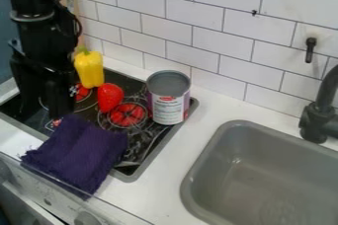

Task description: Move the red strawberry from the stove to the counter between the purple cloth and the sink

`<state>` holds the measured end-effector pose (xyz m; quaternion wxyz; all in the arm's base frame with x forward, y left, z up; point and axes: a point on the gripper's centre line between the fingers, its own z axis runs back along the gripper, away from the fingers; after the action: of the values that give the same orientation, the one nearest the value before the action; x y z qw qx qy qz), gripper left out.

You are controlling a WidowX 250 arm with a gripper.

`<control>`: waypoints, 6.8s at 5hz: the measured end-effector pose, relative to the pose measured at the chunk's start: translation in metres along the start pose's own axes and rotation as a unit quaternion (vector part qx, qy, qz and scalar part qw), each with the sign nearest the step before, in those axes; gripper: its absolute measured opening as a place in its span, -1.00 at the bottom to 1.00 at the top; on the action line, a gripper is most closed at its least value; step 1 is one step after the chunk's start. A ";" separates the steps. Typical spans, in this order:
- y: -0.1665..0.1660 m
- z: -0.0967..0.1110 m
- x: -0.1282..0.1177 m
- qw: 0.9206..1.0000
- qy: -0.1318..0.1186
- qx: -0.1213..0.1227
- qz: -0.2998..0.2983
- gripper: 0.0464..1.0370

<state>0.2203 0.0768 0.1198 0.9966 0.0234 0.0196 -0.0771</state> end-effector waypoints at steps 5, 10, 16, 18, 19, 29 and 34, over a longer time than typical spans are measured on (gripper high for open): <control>0.019 -0.040 0.061 0.996 -0.027 -0.018 0.088 0.93; 0.035 -0.066 0.100 0.992 0.012 -0.022 0.120 0.93; 0.031 -0.078 0.110 0.987 0.018 -0.052 0.151 0.51; 0.014 -0.019 0.062 0.984 -0.049 -0.006 0.172 0.51; -0.033 -0.006 0.055 0.992 -0.054 -0.028 0.111 0.51; -0.100 -0.041 0.012 0.996 0.055 -0.070 -0.010 0.93; 0.055 0.001 0.056 0.999 -0.006 -0.013 0.034 0.93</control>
<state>0.2842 0.1225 0.1203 0.9989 0.0108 0.0134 -0.0431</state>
